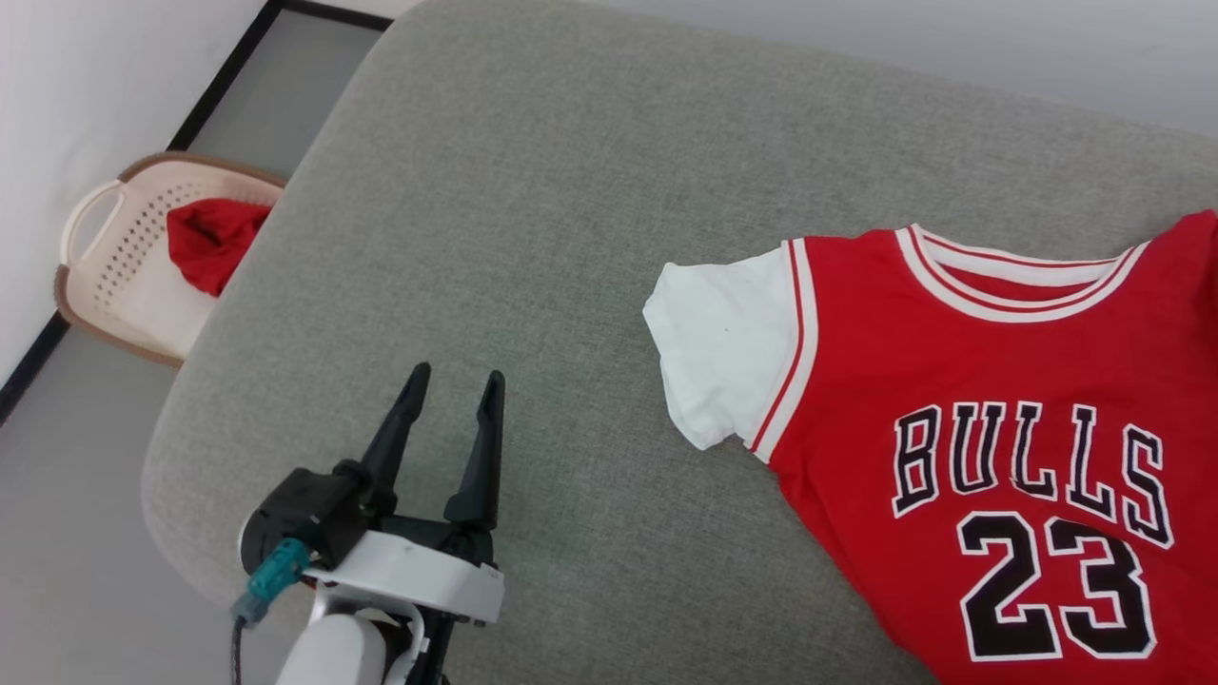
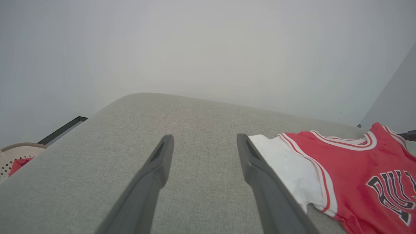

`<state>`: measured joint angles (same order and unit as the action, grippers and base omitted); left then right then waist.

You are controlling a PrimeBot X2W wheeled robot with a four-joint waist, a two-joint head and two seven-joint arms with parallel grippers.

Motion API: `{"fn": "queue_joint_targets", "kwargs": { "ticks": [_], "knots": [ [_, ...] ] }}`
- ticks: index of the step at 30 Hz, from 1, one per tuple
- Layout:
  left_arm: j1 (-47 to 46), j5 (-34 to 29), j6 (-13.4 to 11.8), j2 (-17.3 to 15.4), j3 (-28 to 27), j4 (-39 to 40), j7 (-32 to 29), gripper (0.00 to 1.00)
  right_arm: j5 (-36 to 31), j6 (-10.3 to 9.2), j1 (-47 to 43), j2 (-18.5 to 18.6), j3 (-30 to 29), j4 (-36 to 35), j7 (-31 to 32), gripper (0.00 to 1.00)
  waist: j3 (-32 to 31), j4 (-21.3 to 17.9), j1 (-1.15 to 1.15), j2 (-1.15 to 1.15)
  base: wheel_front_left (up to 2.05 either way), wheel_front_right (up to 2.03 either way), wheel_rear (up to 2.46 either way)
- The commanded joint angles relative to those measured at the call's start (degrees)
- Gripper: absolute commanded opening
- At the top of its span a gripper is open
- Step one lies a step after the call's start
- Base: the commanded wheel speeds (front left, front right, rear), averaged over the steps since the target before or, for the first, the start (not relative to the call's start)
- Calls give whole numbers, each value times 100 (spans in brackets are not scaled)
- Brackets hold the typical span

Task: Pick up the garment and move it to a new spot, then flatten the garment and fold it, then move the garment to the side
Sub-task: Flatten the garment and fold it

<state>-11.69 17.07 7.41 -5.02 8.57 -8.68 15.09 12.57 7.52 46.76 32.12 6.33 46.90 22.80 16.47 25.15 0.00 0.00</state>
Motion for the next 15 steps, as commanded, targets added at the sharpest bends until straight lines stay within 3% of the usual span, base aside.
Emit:
{"fn": "queue_joint_targets", "kwargs": {
  "ticks": [1,7,15],
  "knots": [
    [-8,-24,16,-29,-25,-17,7,100,26,-6,96,12,98,49,-94,100,-110,-106,0,0,0,0,0],
    [40,-65,16,-181,-37,-9,7,100,288,-6,39,-37,651,-51,-674,100,-415,-376,0,0,0,0,0],
    [139,-49,16,-496,-147,30,7,100,661,-6,-348,-70,1351,-753,-2246,100,-851,-875,0,0,0,0,0]
  ]
}}
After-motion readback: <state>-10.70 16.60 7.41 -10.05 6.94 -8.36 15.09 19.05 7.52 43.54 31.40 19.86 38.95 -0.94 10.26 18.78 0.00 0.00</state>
